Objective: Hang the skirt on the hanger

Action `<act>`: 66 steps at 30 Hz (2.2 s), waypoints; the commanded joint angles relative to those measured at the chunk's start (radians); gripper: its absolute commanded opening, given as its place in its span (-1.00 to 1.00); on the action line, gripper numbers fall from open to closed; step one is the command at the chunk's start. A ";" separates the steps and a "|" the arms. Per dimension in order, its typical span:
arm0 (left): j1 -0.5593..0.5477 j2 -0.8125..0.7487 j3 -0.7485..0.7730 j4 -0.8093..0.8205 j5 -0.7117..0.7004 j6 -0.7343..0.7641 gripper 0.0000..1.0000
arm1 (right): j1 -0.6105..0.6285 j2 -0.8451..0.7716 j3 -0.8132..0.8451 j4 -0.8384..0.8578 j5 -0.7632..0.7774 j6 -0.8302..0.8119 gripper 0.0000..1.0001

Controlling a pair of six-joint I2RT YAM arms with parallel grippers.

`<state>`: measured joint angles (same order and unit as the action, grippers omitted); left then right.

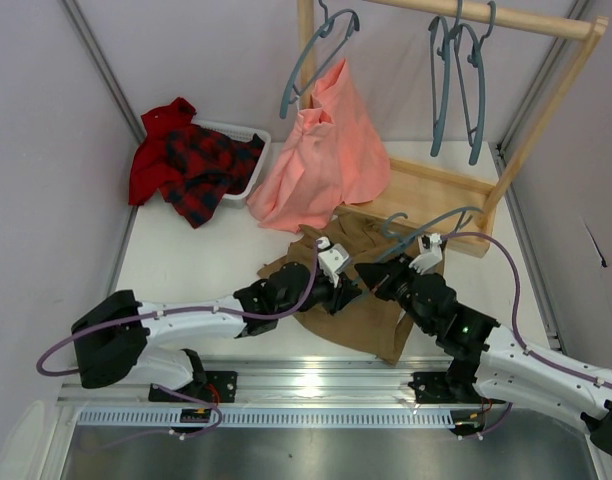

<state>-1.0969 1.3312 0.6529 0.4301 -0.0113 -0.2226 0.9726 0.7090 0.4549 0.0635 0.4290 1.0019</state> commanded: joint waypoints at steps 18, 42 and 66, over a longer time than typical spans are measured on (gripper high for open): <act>0.152 0.040 0.059 0.032 0.189 -0.126 -1.00 | 0.040 -0.166 0.061 -0.485 -0.148 -0.123 0.26; 0.158 -0.064 0.051 -0.071 0.168 -0.123 -1.00 | 0.081 -0.086 -0.010 -0.843 -0.004 0.093 0.22; 0.192 -0.122 0.206 -0.324 0.040 -0.179 -1.00 | 0.204 0.307 0.086 0.012 -0.185 -0.106 -1.00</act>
<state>-0.9279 1.2808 0.7834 0.1173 0.0753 -0.3847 1.1503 0.9237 0.4553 -0.1272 0.2832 0.9535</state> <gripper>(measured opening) 0.172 0.013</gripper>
